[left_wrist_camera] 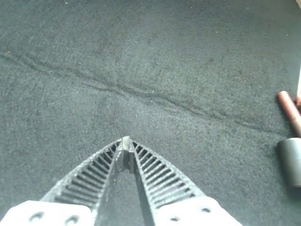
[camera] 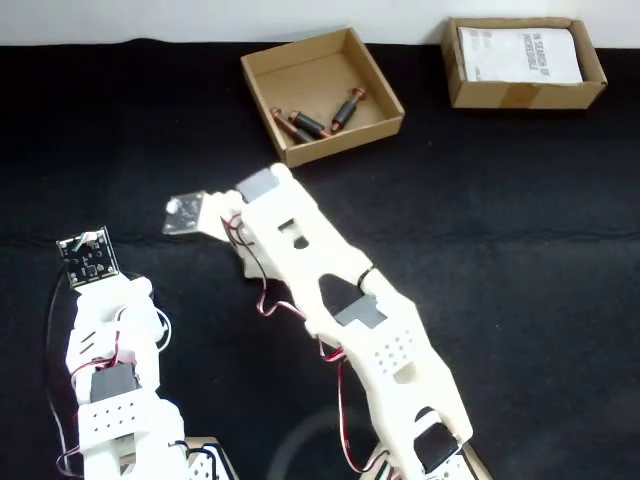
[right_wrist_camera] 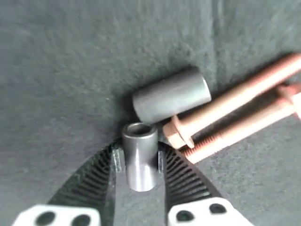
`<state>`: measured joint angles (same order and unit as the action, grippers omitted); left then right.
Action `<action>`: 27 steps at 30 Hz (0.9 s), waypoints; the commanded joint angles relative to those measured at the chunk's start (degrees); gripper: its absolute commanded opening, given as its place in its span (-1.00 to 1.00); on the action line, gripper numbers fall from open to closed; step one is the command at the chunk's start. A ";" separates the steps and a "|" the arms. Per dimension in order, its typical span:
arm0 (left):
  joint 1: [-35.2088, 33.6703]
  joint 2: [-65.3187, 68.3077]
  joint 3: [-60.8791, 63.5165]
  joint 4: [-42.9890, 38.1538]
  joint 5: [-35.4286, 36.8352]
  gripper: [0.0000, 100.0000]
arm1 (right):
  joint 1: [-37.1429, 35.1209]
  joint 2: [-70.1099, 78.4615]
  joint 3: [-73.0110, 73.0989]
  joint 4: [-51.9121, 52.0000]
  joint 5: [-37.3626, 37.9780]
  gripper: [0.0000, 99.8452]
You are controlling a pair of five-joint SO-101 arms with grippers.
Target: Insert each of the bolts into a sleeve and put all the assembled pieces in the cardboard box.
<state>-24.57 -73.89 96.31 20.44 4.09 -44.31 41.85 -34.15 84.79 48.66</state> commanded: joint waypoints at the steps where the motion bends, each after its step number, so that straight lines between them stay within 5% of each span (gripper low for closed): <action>1: -0.66 -0.75 1.27 0.09 0.44 -0.98 | 1.98 -0.57 -11.82 5.76 -0.44 -0.98; 9: -0.66 -0.40 1.27 -0.09 0.44 -0.98 | 7.34 -0.66 -41.27 16.40 -1.41 -0.98; 14: -0.57 -0.66 1.27 0.18 0.53 -0.98 | 13.23 -6.20 -51.30 16.40 -12.04 -0.98; 20: -0.48 -0.75 0.40 3.25 5.01 -0.98 | 18.07 -25.54 -38.81 16.40 -16.53 -0.98; 27: 1.80 -0.31 -13.32 23.65 9.14 -0.98 | 21.41 -53.14 -4.09 16.31 -17.93 -0.98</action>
<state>-24.57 -73.89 90.59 36.88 12.44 -24.79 2.46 -52.53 100.44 31.25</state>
